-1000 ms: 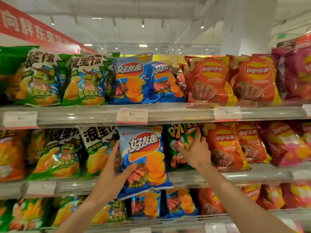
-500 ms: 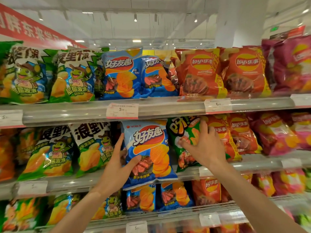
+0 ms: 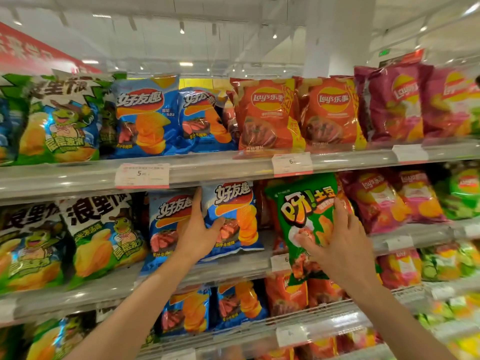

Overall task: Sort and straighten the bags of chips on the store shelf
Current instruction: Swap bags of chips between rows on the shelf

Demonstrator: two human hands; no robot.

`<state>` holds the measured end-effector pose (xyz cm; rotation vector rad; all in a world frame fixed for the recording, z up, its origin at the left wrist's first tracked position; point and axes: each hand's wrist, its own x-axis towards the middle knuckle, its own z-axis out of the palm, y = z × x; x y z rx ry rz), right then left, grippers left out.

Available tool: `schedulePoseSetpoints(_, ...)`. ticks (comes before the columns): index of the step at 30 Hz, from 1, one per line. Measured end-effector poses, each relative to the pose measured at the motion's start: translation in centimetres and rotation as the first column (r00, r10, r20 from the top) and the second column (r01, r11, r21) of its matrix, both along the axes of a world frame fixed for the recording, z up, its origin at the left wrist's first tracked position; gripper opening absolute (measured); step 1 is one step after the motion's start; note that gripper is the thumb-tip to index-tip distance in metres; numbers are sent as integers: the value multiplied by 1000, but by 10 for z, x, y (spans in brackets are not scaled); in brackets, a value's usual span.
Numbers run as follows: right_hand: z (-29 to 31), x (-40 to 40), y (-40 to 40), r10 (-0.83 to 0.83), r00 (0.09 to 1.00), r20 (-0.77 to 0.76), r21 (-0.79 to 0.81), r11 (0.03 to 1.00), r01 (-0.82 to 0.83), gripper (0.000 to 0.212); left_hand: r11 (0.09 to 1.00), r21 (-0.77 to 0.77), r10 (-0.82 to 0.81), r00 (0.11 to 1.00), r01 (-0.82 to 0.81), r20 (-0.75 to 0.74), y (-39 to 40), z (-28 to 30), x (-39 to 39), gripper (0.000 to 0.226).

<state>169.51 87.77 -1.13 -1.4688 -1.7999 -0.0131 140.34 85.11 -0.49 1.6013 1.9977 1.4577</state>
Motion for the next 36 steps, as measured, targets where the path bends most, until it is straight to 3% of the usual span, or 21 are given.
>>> schedulePoseSetpoints(4,-4,5,-3,24,999,-23,-24,999,-25,114,996,-90,8,998,-14,-64,19,-4,1,92)
schedulePoseSetpoints(8,-7,7,-4,59,997,-50,-53,997,-62,112,967,-125,156,906,-221,-394,26,-6,1,76)
schedulePoseSetpoints(11,-5,9,-4,78,993,-89,-62,995,-84,112,954,-120,198,877,-275,-438,24,-7,1,70)
schedulePoseSetpoints(14,-3,8,-7,117,982,-150,-80,988,-130,111,976,15,208,904,-218,-373,16,-8,0,69)
schedulePoseSetpoints(17,-2,4,-7,206,939,-277,-91,967,-239,108,992,78,114,959,-97,-259,-3,-6,8,49)
schedulePoseSetpoints(19,-1,-4,-9,287,887,-361,-90,936,-340,100,998,-15,-62,998,62,-22,-22,0,19,38)
schedulePoseSetpoints(21,2,-15,-15,360,830,-426,-88,897,-434,84,969,-83,-206,944,234,259,-39,6,29,40)
schedulePoseSetpoints(23,6,-30,-25,419,784,-458,-100,852,-514,75,946,-102,-243,884,307,399,-50,8,33,45)
schedulePoseSetpoints(29,7,-75,-52,551,679,-486,-143,716,-684,90,965,-67,-166,792,252,587,-81,5,3,62)
schedulePoseSetpoints(33,5,-119,-77,626,604,-494,-166,614,-772,105,990,-8,-109,800,141,590,-121,6,-28,46)
schedulePoseSetpoints(36,7,-163,-104,674,543,-501,-161,544,-823,98,995,21,-90,787,98,610,-161,7,-62,40)
